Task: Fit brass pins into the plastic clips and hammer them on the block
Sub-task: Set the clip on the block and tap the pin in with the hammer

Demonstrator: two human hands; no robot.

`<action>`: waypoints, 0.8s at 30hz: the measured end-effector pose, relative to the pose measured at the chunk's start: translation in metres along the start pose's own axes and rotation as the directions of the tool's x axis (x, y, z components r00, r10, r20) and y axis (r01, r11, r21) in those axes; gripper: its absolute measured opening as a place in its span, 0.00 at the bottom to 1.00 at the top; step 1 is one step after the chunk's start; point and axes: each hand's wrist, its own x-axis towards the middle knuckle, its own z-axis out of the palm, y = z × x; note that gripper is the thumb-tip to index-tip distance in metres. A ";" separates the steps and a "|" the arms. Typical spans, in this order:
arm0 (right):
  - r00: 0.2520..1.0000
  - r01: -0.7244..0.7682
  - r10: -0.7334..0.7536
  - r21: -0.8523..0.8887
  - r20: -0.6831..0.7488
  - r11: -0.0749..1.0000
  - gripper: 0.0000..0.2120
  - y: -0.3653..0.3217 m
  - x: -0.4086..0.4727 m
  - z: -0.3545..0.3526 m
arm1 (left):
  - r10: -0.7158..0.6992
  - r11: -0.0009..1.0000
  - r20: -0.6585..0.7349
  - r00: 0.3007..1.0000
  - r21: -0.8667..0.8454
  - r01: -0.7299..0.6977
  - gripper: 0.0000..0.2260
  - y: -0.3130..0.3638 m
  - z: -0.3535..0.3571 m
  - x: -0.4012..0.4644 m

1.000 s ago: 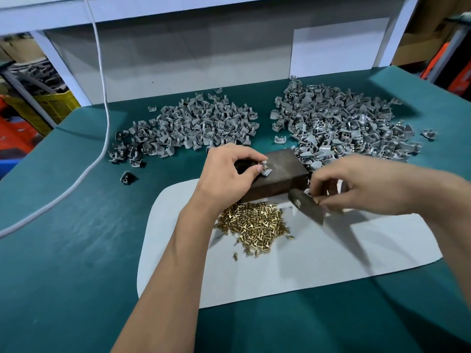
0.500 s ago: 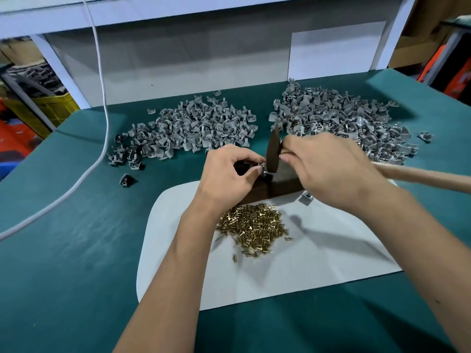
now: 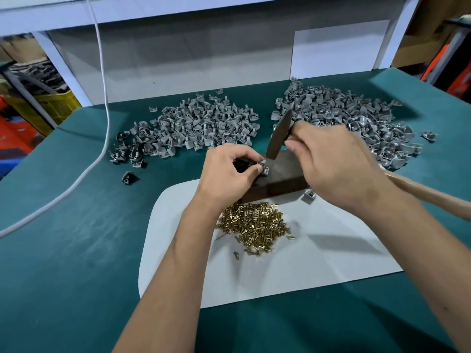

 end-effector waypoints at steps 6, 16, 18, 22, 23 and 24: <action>0.997 -0.017 0.023 -0.078 0.077 0.997 0.09 -0.002 0.005 -0.002 | -0.006 0.999 0.002 1.000 -0.038 0.006 0.11 0.000 -0.001 -0.001; 0.999 -0.045 0.045 -0.005 0.017 0.999 0.09 -0.003 0.002 0.003 | -0.052 0.996 0.002 0.999 -0.070 0.052 0.08 0.004 -0.002 0.000; 0.991 -0.062 0.065 -0.031 0.116 0.998 0.09 -0.007 0.002 0.006 | -0.057 0.995 0.001 0.998 -0.076 0.057 0.09 0.004 -0.002 0.000; 0.980 -0.084 0.101 -0.102 0.170 0.991 0.10 -0.003 0.008 0.003 | -0.037 0.996 0.021 0.999 -0.085 0.038 0.08 0.003 -0.003 -0.001; 0.985 -0.085 0.098 -0.096 0.141 0.992 0.10 -0.002 0.009 0.002 | -0.029 0.995 0.024 0.999 -0.093 0.031 0.07 0.002 -0.002 -0.001; 0.990 -0.090 0.097 -0.072 0.102 0.993 0.10 0.000 0.008 0.001 | -0.023 0.994 0.025 0.999 -0.107 0.026 0.08 0.003 -0.001 -0.001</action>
